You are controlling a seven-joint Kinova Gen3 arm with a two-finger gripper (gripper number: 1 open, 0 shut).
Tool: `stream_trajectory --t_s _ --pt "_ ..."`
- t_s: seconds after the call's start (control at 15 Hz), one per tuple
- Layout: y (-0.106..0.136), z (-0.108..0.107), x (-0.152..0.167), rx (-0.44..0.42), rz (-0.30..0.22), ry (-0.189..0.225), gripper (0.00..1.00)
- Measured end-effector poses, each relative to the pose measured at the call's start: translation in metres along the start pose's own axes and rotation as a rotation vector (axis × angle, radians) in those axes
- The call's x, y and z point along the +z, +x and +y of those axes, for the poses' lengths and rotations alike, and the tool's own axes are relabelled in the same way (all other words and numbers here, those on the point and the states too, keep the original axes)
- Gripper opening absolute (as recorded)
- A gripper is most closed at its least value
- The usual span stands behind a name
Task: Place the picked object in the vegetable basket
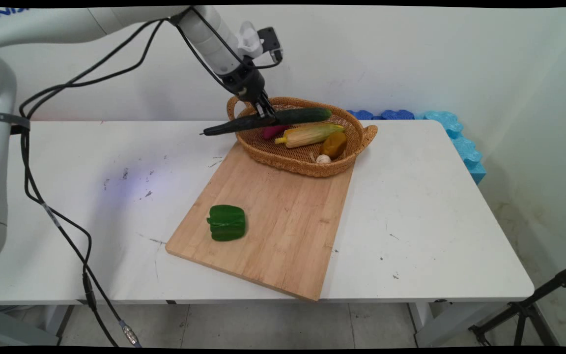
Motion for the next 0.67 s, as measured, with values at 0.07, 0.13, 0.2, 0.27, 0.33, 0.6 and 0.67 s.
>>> stream_trajectory --t_s 0.07,0.13,0.2,0.27,0.33,0.6,0.67 --pt "0.000 0.000 0.004 -0.001 0.001 -0.003 0.00" --pt "0.001 0.001 0.008 -0.001 0.001 -0.005 0.00" --pt "0.002 0.001 0.011 -0.002 0.004 -0.008 0.00" --pt "0.002 0.002 0.014 -0.001 0.007 -0.009 1.00" --pt "0.003 0.002 0.016 -0.002 0.010 -0.009 1.00" --pt "0.007 0.005 0.018 -0.012 0.031 -0.012 1.00" --pt "0.009 0.006 0.016 -0.018 0.042 -0.013 1.00"
